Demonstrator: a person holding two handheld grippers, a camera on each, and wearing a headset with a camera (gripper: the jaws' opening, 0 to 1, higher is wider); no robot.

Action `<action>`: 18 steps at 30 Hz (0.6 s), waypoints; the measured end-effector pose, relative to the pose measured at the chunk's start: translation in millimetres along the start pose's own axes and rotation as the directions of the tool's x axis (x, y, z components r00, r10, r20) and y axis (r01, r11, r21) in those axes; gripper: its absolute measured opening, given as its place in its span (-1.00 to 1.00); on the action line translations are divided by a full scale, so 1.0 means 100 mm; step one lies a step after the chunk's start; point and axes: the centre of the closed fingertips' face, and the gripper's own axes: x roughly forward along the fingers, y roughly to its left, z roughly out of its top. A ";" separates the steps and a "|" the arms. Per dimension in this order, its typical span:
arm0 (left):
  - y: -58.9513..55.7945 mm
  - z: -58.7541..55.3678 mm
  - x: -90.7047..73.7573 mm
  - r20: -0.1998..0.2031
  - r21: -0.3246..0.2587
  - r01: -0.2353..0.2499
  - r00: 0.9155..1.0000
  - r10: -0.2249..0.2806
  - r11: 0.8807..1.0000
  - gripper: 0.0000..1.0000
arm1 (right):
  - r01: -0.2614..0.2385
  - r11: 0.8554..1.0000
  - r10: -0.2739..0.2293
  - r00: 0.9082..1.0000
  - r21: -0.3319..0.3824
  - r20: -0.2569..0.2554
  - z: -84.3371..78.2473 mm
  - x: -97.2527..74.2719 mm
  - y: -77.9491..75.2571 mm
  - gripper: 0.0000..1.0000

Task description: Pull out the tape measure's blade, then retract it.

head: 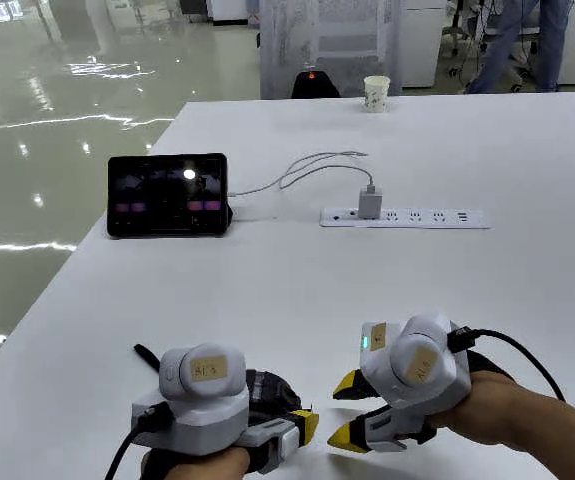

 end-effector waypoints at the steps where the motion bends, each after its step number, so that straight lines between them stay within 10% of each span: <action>1: 0.01 0.00 -0.01 0.003 0.005 0.000 1.000 0.000 1.000 0.42 | 0.007 1.000 -0.007 1.000 0.006 0.002 -0.01 -0.02 0.00 -0.45; 18: 0.06 -0.10 -0.14 0.017 0.050 0.012 1.000 -0.012 0.999 0.49 | 0.110 0.986 -0.116 0.993 0.126 0.037 -0.19 -0.33 0.04 -0.26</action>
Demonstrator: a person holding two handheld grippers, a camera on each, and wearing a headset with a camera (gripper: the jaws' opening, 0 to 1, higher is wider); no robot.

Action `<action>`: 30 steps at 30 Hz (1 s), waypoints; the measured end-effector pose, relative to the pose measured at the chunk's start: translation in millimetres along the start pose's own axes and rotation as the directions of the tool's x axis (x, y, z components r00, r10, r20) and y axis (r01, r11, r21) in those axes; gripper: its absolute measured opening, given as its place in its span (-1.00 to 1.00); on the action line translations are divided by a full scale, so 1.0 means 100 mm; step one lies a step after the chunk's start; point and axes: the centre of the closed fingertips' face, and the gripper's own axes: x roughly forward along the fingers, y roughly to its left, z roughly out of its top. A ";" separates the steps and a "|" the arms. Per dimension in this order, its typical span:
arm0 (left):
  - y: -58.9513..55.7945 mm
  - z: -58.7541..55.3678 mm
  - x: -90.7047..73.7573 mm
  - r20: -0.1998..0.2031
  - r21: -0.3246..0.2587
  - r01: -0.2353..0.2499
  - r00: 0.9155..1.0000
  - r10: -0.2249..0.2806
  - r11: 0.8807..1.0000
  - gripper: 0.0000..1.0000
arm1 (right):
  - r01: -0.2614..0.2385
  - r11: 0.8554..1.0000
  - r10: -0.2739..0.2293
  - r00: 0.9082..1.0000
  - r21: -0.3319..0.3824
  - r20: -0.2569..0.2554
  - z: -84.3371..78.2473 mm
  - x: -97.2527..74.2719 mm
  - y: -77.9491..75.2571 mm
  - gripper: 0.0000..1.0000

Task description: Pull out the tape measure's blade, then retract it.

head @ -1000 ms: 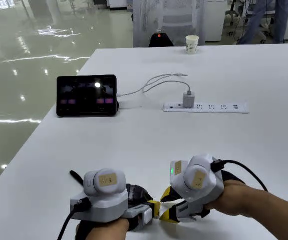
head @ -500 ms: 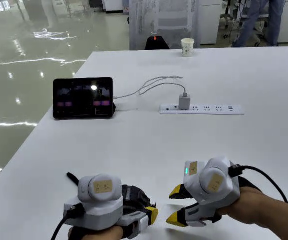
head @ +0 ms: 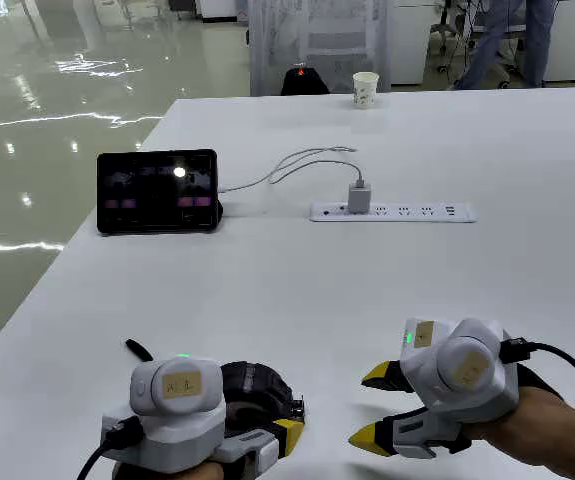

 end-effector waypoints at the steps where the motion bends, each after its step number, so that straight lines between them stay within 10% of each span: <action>1: 0.00 0.00 -0.01 0.003 0.003 0.003 1.000 -0.003 1.000 0.49 | 0.006 1.000 -0.006 1.000 0.006 0.004 -0.01 -0.02 0.00 -0.25; 30: -0.07 -0.04 -0.26 0.063 0.153 0.091 0.993 -0.101 0.984 0.61 | 0.160 0.967 -0.182 0.979 0.199 0.095 -0.29 -0.50 0.11 0.16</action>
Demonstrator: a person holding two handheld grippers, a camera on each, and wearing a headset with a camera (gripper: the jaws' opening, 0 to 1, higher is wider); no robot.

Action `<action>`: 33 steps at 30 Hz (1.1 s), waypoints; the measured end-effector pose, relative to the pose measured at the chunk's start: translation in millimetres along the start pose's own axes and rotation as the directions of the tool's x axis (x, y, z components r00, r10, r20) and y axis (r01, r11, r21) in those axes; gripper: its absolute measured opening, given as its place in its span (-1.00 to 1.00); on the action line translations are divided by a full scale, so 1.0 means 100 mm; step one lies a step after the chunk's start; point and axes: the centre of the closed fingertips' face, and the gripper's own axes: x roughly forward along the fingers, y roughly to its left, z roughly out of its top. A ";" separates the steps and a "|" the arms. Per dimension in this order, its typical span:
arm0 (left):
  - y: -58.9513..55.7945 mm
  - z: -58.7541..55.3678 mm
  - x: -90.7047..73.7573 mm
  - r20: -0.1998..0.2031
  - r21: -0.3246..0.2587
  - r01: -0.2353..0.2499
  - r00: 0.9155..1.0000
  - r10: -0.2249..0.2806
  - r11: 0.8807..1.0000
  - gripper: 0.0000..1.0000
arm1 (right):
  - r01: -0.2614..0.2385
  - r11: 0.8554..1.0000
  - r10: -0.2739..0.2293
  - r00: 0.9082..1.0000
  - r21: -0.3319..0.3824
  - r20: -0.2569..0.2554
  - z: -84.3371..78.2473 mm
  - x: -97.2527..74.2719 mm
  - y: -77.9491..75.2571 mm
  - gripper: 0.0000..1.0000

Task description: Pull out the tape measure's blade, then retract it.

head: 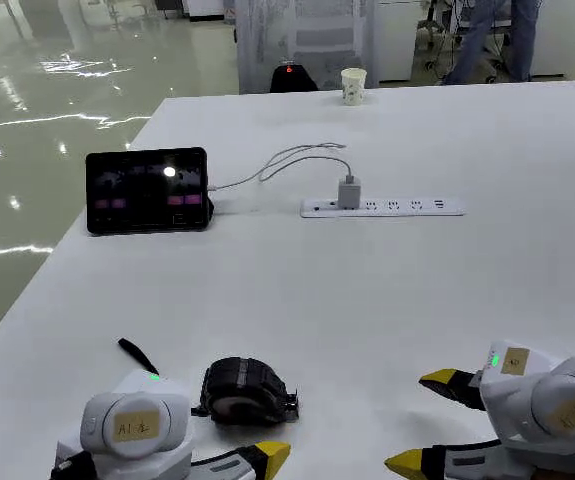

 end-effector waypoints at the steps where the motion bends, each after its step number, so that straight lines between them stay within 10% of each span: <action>1: -0.01 0.00 -0.01 0.004 0.004 0.004 1.000 -0.004 1.000 0.62 | 0.005 1.000 -0.005 1.000 0.002 0.004 0.00 -0.01 0.00 0.19; 33: -0.27 0.05 -0.25 0.105 0.188 0.153 0.979 -0.175 0.970 0.97 | 0.126 0.985 -0.143 0.976 0.114 0.161 -0.02 -0.39 0.12 0.88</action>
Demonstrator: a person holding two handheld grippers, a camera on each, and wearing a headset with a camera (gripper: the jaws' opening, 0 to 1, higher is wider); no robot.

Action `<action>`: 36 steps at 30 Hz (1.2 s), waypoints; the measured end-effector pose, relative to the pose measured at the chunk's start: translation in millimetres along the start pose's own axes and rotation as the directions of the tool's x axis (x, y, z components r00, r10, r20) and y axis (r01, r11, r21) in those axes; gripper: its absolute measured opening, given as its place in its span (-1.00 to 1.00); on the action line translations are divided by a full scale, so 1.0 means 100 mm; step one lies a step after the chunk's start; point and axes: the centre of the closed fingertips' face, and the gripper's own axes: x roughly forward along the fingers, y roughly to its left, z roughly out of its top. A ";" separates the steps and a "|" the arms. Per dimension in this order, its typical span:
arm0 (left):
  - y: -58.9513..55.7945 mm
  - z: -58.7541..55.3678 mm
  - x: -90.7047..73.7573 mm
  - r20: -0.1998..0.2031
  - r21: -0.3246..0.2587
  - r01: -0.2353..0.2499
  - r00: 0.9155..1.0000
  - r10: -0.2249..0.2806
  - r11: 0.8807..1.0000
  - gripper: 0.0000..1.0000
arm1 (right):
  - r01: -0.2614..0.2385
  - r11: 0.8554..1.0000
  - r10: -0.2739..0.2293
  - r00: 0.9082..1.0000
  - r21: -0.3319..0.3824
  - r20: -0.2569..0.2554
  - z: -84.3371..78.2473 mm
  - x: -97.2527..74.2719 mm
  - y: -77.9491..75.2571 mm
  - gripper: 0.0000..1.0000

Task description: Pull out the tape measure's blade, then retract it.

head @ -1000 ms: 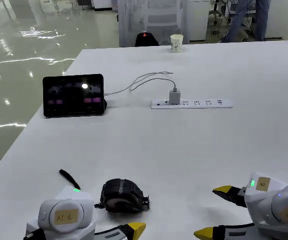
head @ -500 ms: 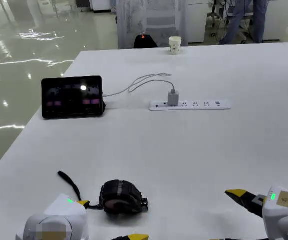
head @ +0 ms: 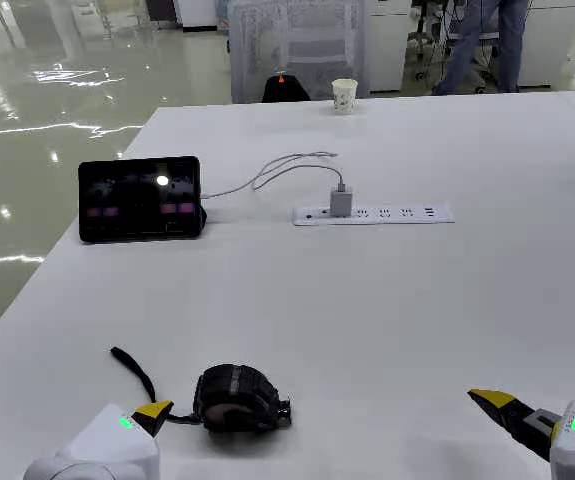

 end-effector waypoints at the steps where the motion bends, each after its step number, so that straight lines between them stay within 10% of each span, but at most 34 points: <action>1: -0.01 0.00 0.00 0.003 0.000 0.007 1.000 -0.007 1.000 0.98 | 0.000 1.000 0.000 1.000 0.003 -0.001 0.00 -0.01 0.00 0.90; 36: -0.03 0.05 -0.10 0.048 0.040 0.052 0.997 -0.054 0.998 0.98 | -0.006 0.999 0.005 0.999 0.037 0.038 -0.01 -0.17 0.06 0.98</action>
